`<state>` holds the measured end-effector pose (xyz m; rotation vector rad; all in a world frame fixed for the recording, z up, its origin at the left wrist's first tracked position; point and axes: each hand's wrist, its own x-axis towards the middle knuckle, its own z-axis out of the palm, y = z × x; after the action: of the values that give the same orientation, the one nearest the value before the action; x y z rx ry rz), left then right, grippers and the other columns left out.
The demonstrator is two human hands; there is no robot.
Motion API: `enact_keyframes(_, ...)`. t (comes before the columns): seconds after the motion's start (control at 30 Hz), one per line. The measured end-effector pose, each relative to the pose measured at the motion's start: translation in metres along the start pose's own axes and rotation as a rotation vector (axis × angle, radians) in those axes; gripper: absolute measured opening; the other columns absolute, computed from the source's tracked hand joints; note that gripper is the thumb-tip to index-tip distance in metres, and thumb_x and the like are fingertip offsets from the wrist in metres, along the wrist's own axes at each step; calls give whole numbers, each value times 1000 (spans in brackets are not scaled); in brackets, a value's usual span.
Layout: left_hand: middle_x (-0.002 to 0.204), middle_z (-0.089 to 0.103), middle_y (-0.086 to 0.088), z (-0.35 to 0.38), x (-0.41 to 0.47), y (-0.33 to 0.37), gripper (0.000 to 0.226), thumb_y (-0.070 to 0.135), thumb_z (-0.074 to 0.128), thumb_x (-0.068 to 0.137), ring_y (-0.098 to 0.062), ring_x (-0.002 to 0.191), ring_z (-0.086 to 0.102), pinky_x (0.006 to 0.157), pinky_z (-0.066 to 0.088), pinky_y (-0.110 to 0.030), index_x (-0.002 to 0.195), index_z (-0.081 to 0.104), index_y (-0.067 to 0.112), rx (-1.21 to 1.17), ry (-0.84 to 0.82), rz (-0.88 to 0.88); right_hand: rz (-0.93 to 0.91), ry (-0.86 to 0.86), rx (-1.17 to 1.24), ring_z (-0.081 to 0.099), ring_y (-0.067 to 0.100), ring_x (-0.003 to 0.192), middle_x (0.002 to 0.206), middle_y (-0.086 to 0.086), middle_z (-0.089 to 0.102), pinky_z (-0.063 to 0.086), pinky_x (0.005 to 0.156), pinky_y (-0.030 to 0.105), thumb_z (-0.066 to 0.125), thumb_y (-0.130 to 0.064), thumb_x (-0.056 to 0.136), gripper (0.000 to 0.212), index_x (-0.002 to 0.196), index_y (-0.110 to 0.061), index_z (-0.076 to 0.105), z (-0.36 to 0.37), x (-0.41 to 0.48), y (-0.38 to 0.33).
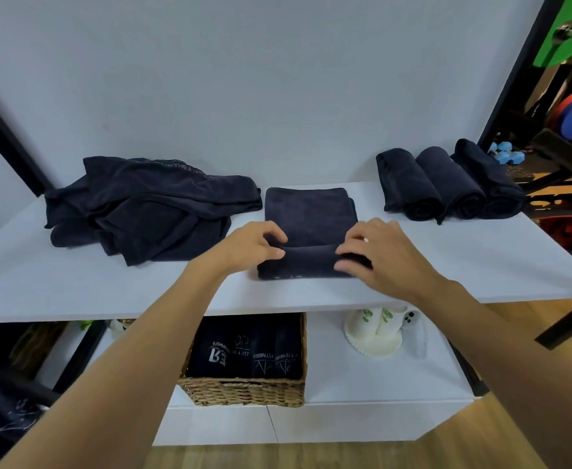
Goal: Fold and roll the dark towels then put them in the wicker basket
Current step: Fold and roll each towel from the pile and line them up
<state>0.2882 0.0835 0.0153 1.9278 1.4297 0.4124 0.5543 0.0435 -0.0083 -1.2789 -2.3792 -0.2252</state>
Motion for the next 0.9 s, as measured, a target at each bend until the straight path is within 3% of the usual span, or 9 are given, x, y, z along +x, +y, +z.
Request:
enact_keyframes(0.1, 87, 66, 3, 3, 4, -1, 7, 20, 72, 85, -10, 81, 60, 78, 45, -25, 88, 66, 22, 85, 119, 72, 10, -151, -33, 51, 16, 102, 115, -9, 59, 28, 84, 29, 63, -51, 86, 40, 118, -26, 63, 1, -4, 4)
enact_keyframes(0.17, 89, 63, 7, 7, -1, -2, 5, 29, 73, 85, -11, 83, 58, 78, 48, -31, 84, 70, 25, 261, 245, 185, 68, -216, 49, 49, 14, 106, 117, -11, 58, 30, 89, 30, 62, -48, 89, 37, 120, -28, 61, 0, 3, 8)
enact_keyframes(0.3, 105, 60, 3, 14, -12, -10, 54, 54, 76, 72, -19, 94, 52, 85, 43, -34, 114, 71, 20, 623, 255, 356, 188, -321, 354, 51, 14, 100, 108, -6, 59, 38, 94, 36, 64, -38, 90, 22, 108, -26, 66, -1, 18, 19)
enact_keyframes(0.37, 103, 62, 0, 14, -8, -13, 48, 45, 77, 76, -22, 92, 51, 86, 42, -35, 115, 70, 18, 692, 243, 369, 206, -337, 471, 54, 22, 96, 102, 9, 61, 42, 88, 33, 63, -30, 92, 22, 99, -9, 68, -3, 24, 24)
enact_keyframes(0.43, 98, 63, -1, 9, -3, -8, 32, 38, 72, 84, -22, 89, 52, 83, 44, -36, 107, 71, 16, 556, 181, 307, 218, -378, 498, 54, 27, 95, 102, 21, 59, 41, 85, 32, 60, -26, 95, 31, 95, 5, 67, -4, 31, 28)
enact_keyframes(0.53, 97, 64, -1, -1, 12, -1, 27, 36, 65, 90, -16, 84, 53, 75, 41, -27, 107, 70, 15, 402, 44, 163, 255, -419, 441, 57, 24, 99, 105, 12, 61, 44, 93, 38, 56, -32, 96, 30, 100, -6, 69, -4, 43, 31)
enact_keyframes(0.63, 97, 65, -2, -12, 29, 2, 27, 37, 59, 94, -16, 86, 56, 77, 43, -28, 101, 70, 14, 367, -82, 41, 175, -222, 165, 56, 18, 100, 111, -5, 58, 35, 94, 40, 53, -34, 97, 24, 118, -28, 64, 1, 47, 28)
enact_keyframes(0.73, 92, 59, -6, -20, 44, 2, 35, 33, 57, 96, -15, 86, 52, 81, 38, -27, 98, 67, -1, 211, -203, -73, -23, -113, -35, 56, 17, 95, 112, -9, 60, 25, 86, 32, 50, -45, 96, 31, 120, -30, 63, 11, 42, 25)
enact_keyframes(0.9, 79, 50, -1, -31, 61, 7, 34, 32, 60, 94, -15, 78, 45, 72, 33, -26, 85, 61, -1, 143, -275, -132, 83, -235, 133, 50, 13, 104, 116, -13, 60, 26, 88, 30, 57, -52, 91, 36, 119, -30, 62, 16, 58, 34)
